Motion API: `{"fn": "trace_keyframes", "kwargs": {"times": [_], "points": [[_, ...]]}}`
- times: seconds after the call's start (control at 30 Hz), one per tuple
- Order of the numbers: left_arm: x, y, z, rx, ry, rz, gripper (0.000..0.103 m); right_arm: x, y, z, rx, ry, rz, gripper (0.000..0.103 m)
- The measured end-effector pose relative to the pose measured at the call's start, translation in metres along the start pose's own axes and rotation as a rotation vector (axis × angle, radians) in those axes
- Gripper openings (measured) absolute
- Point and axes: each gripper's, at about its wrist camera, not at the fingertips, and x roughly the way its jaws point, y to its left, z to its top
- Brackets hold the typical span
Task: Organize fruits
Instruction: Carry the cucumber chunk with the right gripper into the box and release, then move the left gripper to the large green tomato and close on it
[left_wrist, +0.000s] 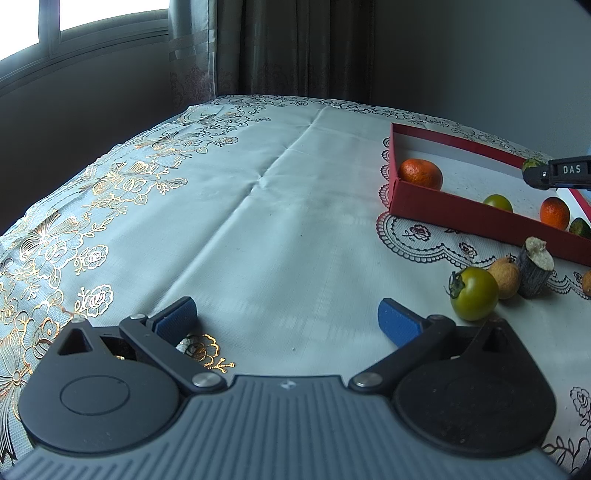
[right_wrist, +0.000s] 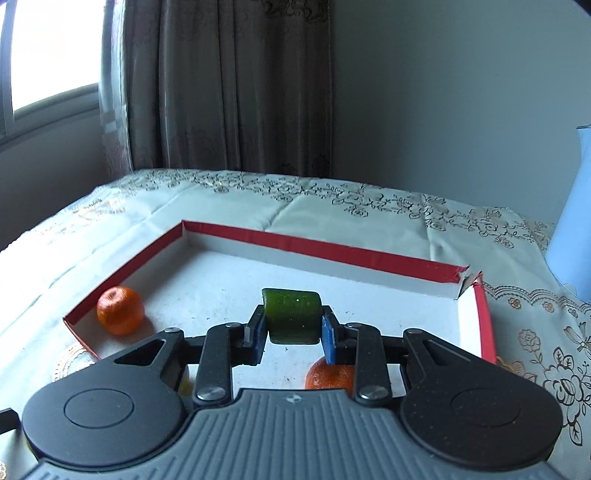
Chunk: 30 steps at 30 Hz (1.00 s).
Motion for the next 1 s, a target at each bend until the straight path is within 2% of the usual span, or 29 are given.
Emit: {"fn": "trace_keyframes", "kwargs": {"times": [0.17, 0.27, 0.37, 0.43, 0.5, 0.7, 0.77, 0.83, 1.0], "points": [[0.0, 0.0, 0.0, 0.0, 0.0, 0.0, 0.103, 0.022, 0.007, -0.005, -0.033, 0.065, -0.009, 0.028], [0.0, 0.0, 0.0, 0.0, 0.0, 0.0, 0.103, 0.025, 0.011, -0.007, -0.061, 0.053, -0.035, 0.029], [0.0, 0.0, 0.0, 0.0, 0.0, 0.0, 0.103, 0.023, 0.011, -0.006, -0.061, 0.054, -0.034, 0.039], [0.0, 0.0, 0.0, 0.0, 0.0, 0.0, 0.103, 0.018, 0.01, -0.006, -0.049, 0.036, -0.05, 0.057], [0.0, 0.0, 0.0, 0.0, 0.0, 0.0, 0.103, 0.008, 0.003, -0.005, -0.017, 0.002, -0.048, 0.061], [0.0, 0.0, 0.0, 0.001, 0.0, 0.0, 0.103, -0.047, -0.019, -0.014, 0.043, -0.075, -0.005, 0.061], [0.0, 0.0, 0.0, 0.0, 0.0, 0.0, 0.103, -0.071, -0.024, -0.027, 0.045, -0.086, 0.015, 0.063], [0.0, 0.0, 0.0, 0.001, 0.0, 0.0, 0.103, -0.095, -0.029, -0.045, 0.044, -0.101, 0.039, 0.079], [0.0, 0.0, 0.0, 0.0, 0.0, 0.0, 0.103, -0.133, -0.043, -0.09, 0.027, -0.079, 0.076, 0.082]]}}
